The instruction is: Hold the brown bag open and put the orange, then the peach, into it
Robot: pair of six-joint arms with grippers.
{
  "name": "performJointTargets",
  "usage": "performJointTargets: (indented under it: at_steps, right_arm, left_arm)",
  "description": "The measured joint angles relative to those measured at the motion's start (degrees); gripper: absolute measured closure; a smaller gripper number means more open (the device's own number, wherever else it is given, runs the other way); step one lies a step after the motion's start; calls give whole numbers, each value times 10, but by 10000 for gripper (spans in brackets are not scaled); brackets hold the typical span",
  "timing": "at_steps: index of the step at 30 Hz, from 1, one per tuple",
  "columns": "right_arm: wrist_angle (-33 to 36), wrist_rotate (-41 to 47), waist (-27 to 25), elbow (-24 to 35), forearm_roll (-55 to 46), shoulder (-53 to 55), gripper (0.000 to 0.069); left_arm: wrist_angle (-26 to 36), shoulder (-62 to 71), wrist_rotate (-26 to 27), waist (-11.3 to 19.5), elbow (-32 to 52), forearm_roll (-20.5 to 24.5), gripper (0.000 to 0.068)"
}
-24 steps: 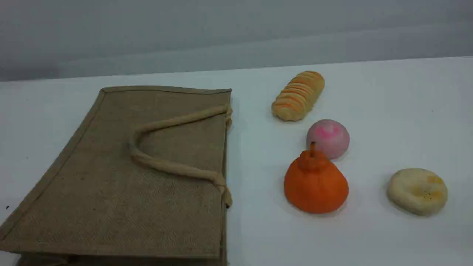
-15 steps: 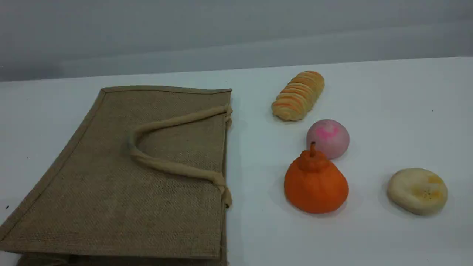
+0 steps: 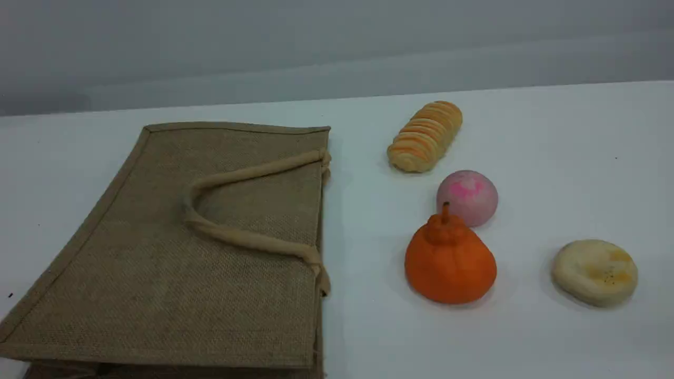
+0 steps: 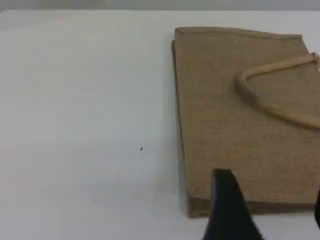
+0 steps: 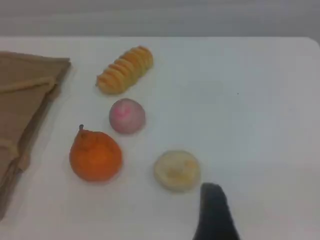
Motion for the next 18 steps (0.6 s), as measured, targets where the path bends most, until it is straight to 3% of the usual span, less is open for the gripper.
performJointTargets:
  at_steps: [18]
  right_arm:
    - [-3,-4,0,0,0,0,290]
  left_arm:
    - [0,0,0,0,0,0,310]
